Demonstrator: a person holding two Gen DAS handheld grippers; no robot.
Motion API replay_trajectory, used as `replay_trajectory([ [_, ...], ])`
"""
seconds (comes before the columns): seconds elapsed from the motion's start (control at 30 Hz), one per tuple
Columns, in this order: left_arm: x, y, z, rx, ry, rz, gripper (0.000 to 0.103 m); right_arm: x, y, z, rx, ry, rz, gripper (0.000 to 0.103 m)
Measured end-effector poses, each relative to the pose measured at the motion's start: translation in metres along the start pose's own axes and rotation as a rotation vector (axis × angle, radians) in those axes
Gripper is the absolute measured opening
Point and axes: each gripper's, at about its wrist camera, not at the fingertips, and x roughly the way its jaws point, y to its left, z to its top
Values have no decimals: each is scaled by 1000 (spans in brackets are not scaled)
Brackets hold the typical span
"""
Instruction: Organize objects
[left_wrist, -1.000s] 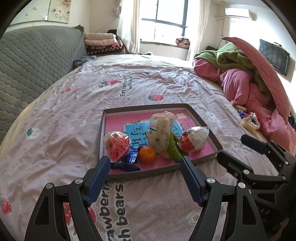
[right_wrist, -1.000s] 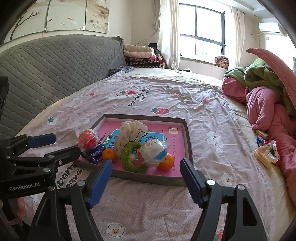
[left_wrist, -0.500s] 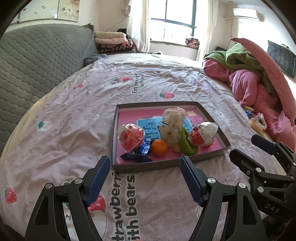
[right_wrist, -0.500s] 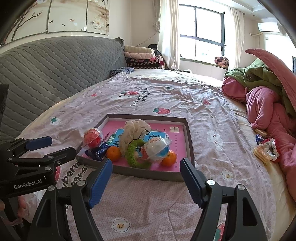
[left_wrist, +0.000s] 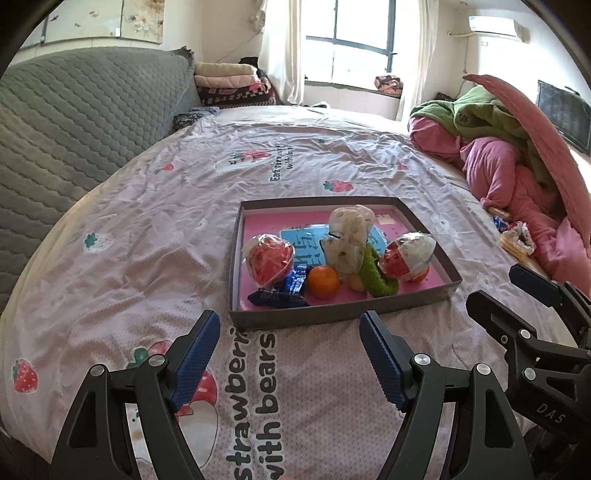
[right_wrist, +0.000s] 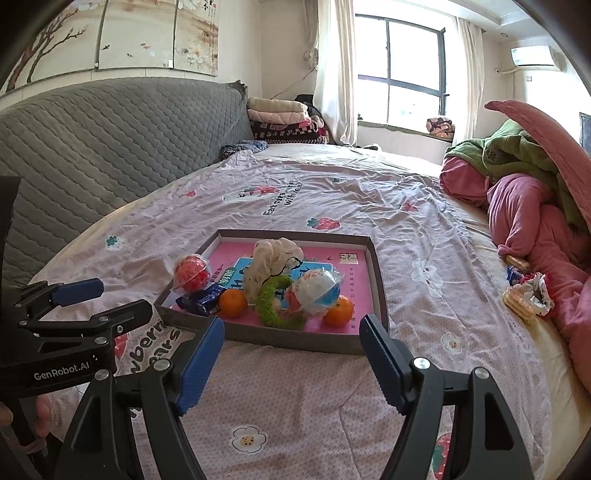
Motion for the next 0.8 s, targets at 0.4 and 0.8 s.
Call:
replay_trajectory([
  [0.4,-2,1,-12,4,11,14,79,-4,-1,-9,20,6,4,76],
  [0.8,1,-2,-18,11,14,16,79,-4,-6,-17,39,6,-8,76],
])
